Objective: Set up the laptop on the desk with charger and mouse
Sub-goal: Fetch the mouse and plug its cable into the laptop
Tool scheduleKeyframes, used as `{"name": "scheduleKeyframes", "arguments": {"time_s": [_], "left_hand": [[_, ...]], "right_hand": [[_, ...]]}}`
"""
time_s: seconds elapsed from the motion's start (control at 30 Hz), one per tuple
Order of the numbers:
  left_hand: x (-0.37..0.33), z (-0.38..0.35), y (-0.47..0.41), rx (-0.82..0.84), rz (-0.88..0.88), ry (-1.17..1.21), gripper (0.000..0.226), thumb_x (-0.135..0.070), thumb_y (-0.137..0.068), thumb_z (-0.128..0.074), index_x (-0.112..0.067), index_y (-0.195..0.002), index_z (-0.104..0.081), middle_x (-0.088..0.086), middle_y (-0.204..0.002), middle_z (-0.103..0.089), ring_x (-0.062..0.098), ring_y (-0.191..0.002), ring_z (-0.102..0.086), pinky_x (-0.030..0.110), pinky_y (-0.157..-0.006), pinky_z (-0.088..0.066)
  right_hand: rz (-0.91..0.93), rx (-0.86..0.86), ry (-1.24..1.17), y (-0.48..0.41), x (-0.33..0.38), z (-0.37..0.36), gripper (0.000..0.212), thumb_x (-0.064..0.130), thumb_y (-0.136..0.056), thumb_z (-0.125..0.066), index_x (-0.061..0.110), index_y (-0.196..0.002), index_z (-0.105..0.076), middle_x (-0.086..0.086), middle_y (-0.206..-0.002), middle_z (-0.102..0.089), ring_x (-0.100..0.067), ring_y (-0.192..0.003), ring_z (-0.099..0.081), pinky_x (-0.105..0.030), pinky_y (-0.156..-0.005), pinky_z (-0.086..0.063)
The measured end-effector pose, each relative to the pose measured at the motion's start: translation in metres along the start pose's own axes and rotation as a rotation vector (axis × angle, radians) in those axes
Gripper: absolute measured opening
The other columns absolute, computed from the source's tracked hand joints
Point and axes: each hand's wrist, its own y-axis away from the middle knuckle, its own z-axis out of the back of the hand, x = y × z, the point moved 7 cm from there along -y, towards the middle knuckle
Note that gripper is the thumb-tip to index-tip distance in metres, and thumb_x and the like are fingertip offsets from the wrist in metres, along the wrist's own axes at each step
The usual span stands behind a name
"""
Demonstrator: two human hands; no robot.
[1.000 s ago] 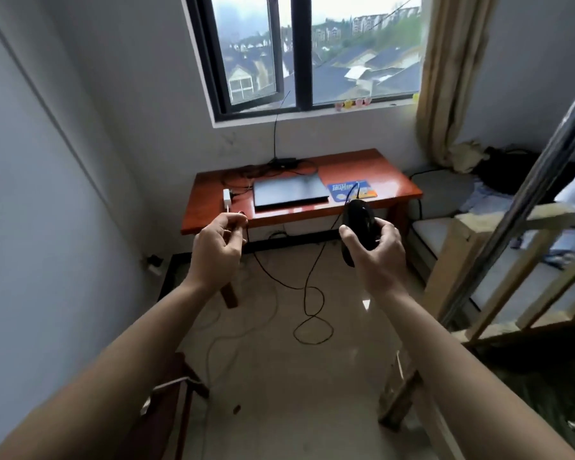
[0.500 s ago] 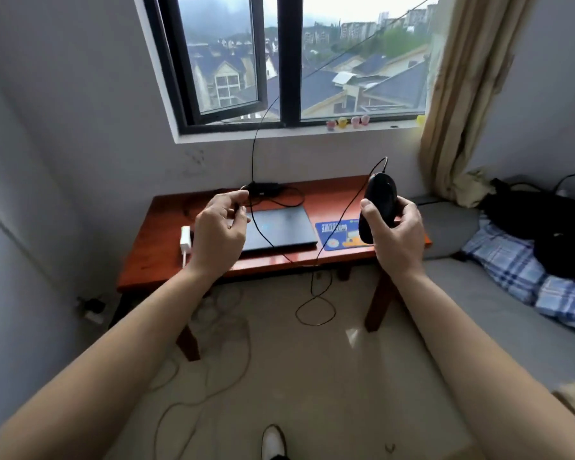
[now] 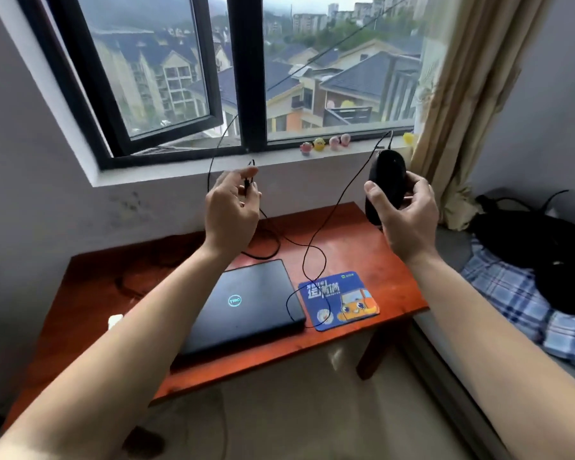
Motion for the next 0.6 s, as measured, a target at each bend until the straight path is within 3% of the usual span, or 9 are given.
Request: {"name": "scheduleKeyframes", "arguments": {"time_s": [0.13,0.27,0.4,0.53,0.6], "left_hand": [[0.035,-0.046,-0.049,-0.017,-0.012,-0.022,0.023,-0.009,-0.093,-0.057,-0.013,-0.114,-0.067,0.005,-0.101,-0.068,0.021,-0.071,-0.067,0.044,-0.066,-0.059],[0.050,-0.077,-0.100,-0.076,-0.037,-0.070,0.024,-0.007,-0.093,-0.059,-0.010,-0.115,-0.067,0.005,-0.106,-0.068,0.020,-0.077,-0.068,0.047,-0.072,-0.059],[0.058,-0.105,-0.159,-0.130,-0.085,-0.155,0.023,-0.007,-0.093,-0.058,-0.007,-0.114,-0.066,0.010,-0.104,-0.070,0.017,-0.076,-0.068,0.044,-0.072,-0.059],[0.079,-0.131,-0.201,-0.199,-0.086,-0.200,0.021,-0.010,-0.093,-0.057,-0.007,-0.112,-0.066,0.010,-0.105,-0.070,0.020,-0.080,-0.069,0.044,-0.076,-0.057],[0.094,-0.146,-0.209,-0.204,-0.068,-0.210,0.021,-0.012,-0.093,-0.057,-0.009,-0.111,-0.066,0.010,-0.102,-0.070,0.020,-0.076,-0.068,0.045,-0.073,-0.057]], "right_hand": [[0.001,0.009,-0.048,-0.065,-0.034,-0.050,0.070,0.063,-0.072,-0.073,0.016,-0.122,-0.059,0.006,-0.113,-0.056,0.022,-0.091,-0.051,0.001,-0.078,-0.037],[-0.016,0.068,-0.089,-0.126,-0.064,-0.091,0.071,0.067,-0.072,-0.074,0.022,-0.124,-0.057,-0.002,-0.118,-0.064,-0.004,-0.095,-0.065,-0.016,-0.082,-0.052],[-0.001,0.081,-0.145,-0.194,-0.081,-0.125,0.069,0.061,-0.075,-0.077,0.019,-0.125,-0.057,-0.002,-0.120,-0.061,-0.010,-0.100,-0.064,-0.030,-0.090,-0.055],[-0.007,0.122,-0.179,-0.250,-0.100,-0.159,0.066,0.061,-0.075,-0.077,0.021,-0.123,-0.056,-0.004,-0.121,-0.061,-0.013,-0.100,-0.065,-0.032,-0.089,-0.056],[-0.014,0.146,-0.165,-0.263,-0.113,-0.173,0.068,0.063,-0.073,-0.075,0.021,-0.123,-0.057,-0.003,-0.120,-0.061,-0.012,-0.100,-0.064,-0.025,-0.086,-0.055]]}}
